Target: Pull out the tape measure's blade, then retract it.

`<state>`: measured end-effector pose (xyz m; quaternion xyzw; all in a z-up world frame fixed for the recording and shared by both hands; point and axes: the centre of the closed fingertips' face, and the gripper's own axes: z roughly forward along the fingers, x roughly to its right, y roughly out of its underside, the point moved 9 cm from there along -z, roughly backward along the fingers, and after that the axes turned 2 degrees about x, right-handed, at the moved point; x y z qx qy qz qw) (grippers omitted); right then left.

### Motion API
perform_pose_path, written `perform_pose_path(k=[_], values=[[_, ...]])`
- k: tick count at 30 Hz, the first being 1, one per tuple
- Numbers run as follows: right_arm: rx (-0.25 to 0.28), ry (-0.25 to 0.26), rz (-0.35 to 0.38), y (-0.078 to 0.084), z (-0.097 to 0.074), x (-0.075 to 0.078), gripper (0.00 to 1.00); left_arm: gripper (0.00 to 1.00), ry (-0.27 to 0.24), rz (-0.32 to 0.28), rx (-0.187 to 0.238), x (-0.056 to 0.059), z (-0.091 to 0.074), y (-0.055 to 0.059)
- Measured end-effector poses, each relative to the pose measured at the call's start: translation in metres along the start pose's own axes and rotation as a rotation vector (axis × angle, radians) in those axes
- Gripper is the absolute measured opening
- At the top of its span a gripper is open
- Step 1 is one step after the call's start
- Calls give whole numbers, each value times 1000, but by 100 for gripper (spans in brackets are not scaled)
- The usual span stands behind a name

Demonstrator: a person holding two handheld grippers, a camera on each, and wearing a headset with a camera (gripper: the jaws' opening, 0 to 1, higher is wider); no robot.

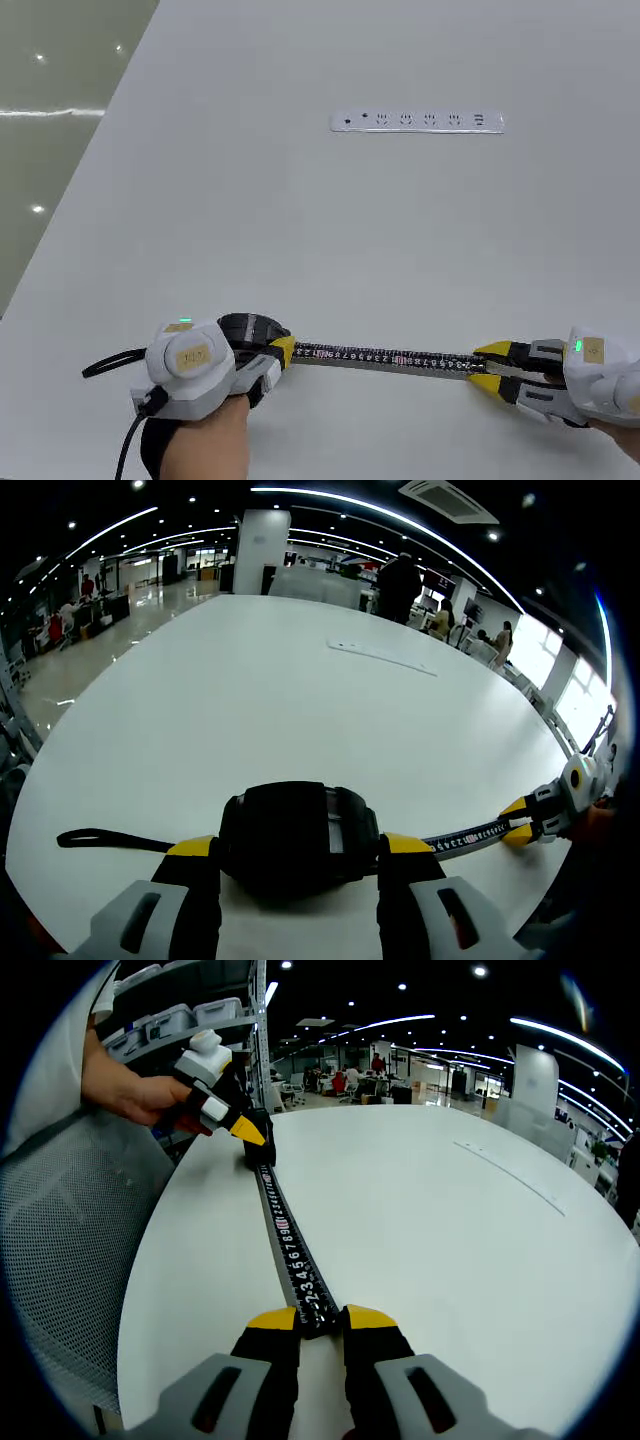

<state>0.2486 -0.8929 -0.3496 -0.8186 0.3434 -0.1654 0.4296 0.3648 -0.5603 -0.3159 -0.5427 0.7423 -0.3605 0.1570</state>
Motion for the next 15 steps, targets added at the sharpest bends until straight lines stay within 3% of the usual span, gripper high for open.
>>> perform_pose_path(k=[15], values=[[-6, -8, -10, -4, 3, -5, 14, 58, -13, 11, -69, 1, 0, -3]])
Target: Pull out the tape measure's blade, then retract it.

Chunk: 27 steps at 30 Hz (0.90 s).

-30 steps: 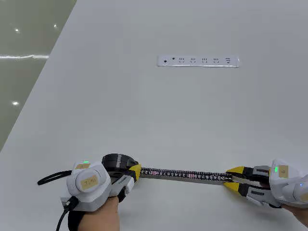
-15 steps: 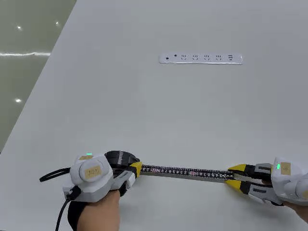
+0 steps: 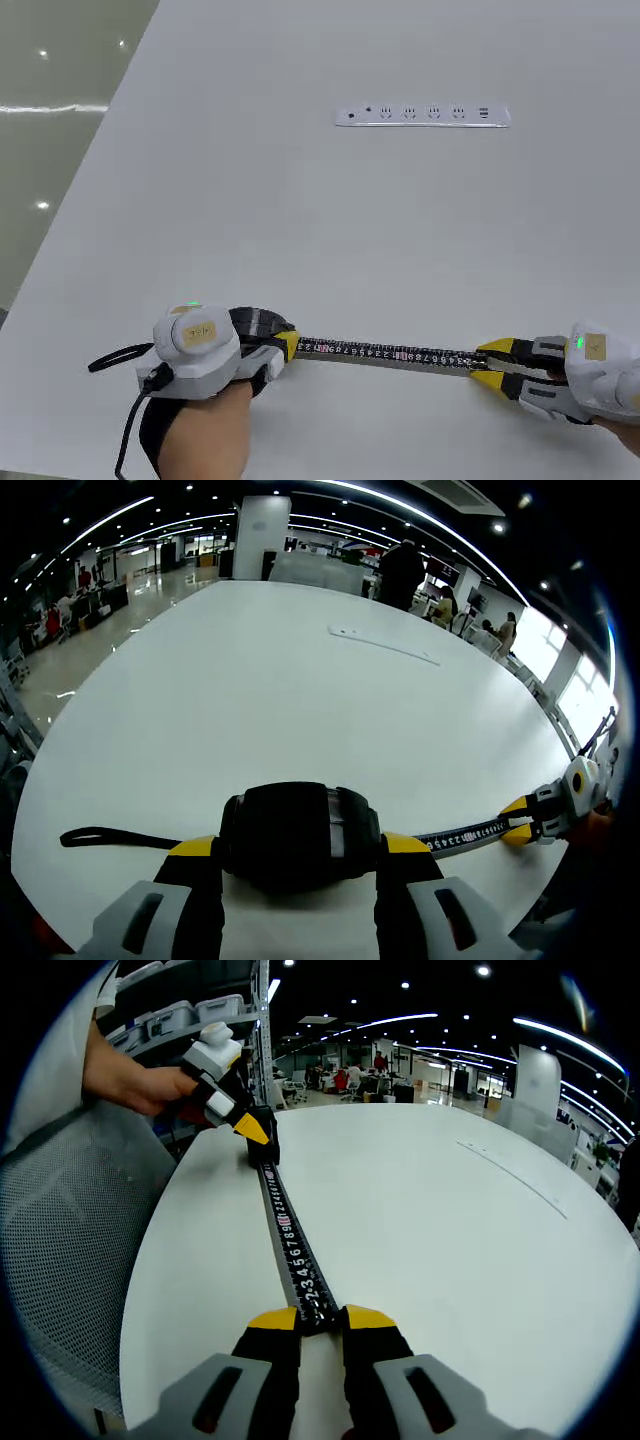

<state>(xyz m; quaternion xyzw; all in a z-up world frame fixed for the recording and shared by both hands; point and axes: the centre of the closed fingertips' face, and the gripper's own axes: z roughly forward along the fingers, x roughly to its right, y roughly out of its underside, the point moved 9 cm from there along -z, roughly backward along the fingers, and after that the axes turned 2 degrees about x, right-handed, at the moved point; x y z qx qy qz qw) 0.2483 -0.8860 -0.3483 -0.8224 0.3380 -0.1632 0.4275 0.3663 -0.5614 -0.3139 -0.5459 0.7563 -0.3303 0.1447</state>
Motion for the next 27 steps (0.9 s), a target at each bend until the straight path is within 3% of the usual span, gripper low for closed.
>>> perform_pose_path(k=[7, 27], values=[[45, -28, -8, -14, 12, -5, 14, 58, 4, -8, -3, -1, 0, 0], [86, -78, -31, -32, 38, -13, 13, 58, 9, -15, -7, -1, 1, 0]])
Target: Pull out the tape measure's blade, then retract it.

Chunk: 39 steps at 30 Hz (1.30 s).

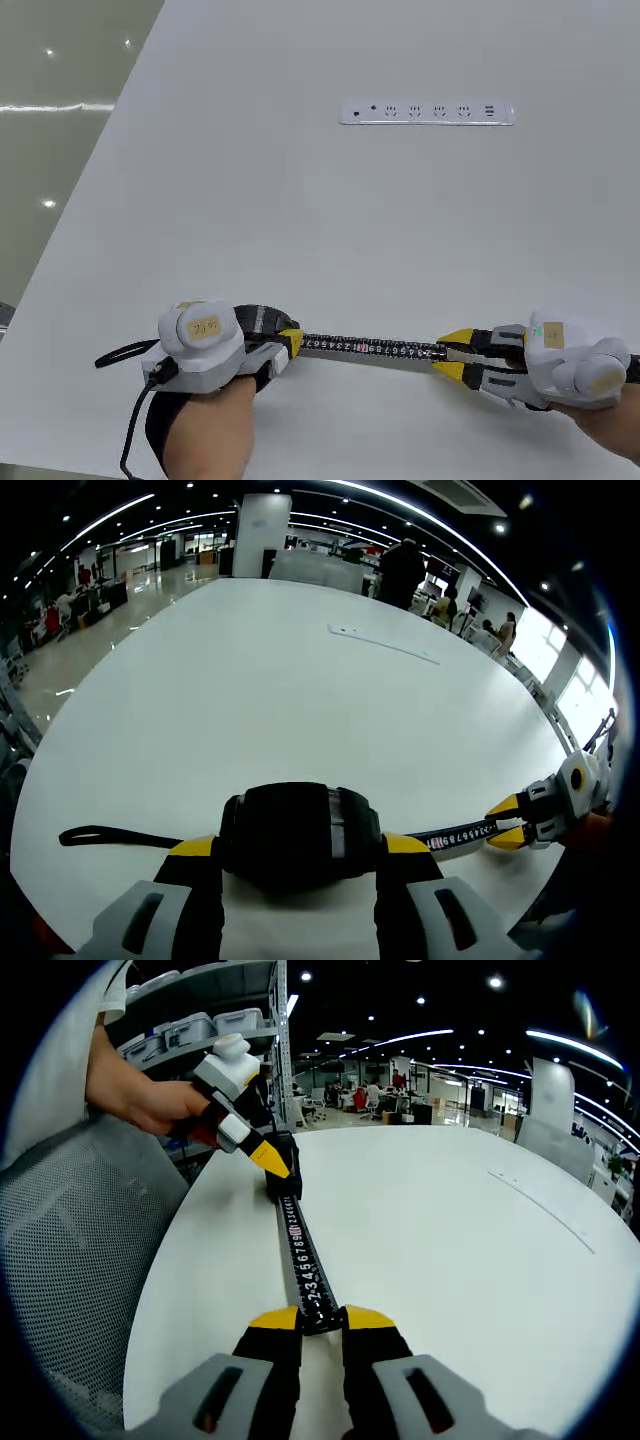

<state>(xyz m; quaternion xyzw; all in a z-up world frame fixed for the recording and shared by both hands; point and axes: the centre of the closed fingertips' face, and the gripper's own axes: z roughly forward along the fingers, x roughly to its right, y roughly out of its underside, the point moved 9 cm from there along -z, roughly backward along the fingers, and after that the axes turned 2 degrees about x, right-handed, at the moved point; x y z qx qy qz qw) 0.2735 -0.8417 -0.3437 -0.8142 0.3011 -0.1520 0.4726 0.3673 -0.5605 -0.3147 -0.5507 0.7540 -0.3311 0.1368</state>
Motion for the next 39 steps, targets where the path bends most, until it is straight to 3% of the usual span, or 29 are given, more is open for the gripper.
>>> perform_pose_path(k=[39], values=[[66, -66, 20, -28, 55, -7, 13, 58, 11, -13, -14, -1, 0, -2]])
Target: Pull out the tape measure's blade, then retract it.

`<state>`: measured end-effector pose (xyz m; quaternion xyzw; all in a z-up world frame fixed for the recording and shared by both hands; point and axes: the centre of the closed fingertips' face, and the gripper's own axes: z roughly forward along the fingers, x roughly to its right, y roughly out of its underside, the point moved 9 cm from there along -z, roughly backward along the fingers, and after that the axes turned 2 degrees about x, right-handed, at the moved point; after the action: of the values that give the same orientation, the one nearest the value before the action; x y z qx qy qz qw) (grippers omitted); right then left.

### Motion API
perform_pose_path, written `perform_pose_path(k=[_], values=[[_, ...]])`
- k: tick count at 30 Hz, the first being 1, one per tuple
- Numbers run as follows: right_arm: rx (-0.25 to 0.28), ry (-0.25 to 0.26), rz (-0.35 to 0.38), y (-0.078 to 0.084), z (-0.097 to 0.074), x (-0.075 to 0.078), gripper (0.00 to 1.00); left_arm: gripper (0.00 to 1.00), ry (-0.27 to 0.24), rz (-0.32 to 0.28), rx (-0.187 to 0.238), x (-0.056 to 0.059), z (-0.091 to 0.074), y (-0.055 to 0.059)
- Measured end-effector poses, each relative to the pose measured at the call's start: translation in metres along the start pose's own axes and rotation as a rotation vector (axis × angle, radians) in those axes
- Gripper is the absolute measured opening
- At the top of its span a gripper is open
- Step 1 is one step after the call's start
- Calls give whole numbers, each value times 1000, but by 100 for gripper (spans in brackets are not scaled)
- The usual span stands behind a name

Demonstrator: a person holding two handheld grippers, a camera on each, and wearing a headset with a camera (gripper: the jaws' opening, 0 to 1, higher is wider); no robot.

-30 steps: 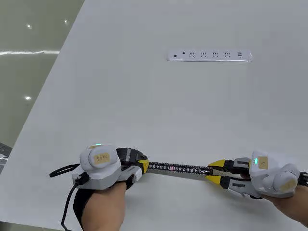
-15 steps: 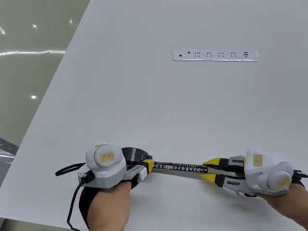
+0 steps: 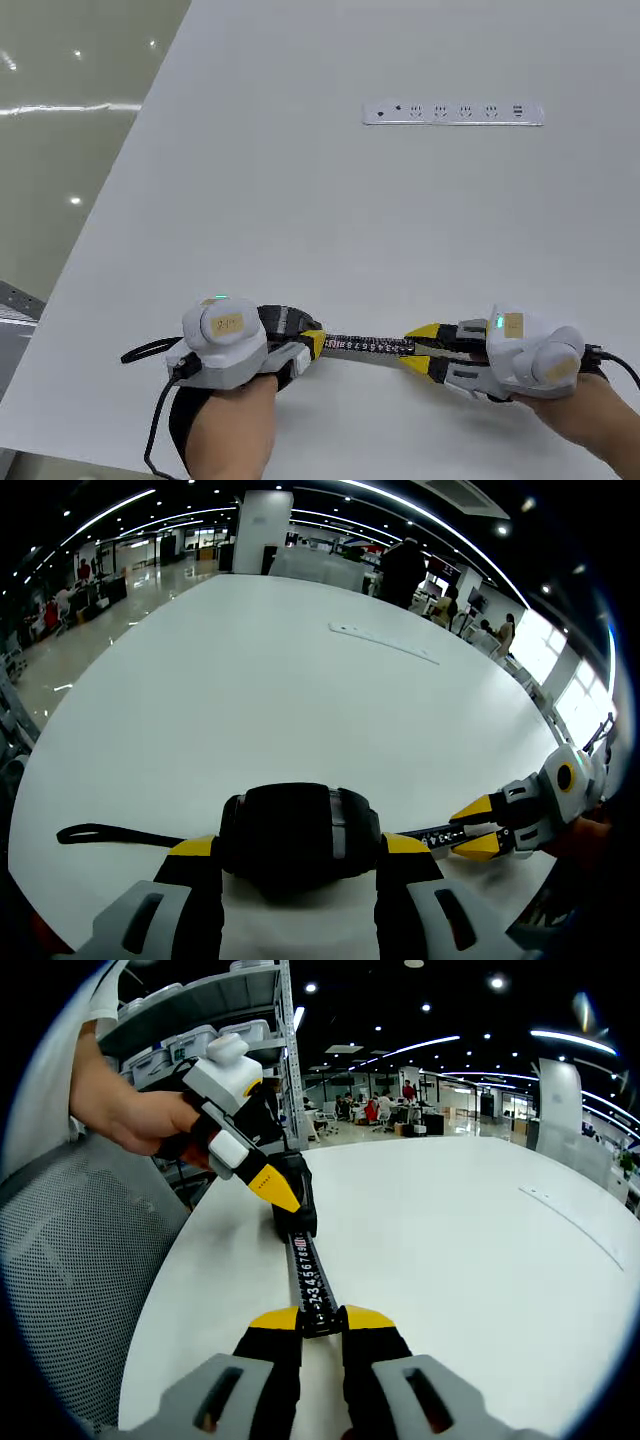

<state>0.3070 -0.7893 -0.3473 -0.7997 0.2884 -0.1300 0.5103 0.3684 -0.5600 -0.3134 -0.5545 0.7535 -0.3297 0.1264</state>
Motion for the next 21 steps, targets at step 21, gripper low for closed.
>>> perform_pose_path(k=[21], values=[[13, -22, 11, -9, 20, -1, 12, 58, 5, -10, 2, -1, 0, 1]])
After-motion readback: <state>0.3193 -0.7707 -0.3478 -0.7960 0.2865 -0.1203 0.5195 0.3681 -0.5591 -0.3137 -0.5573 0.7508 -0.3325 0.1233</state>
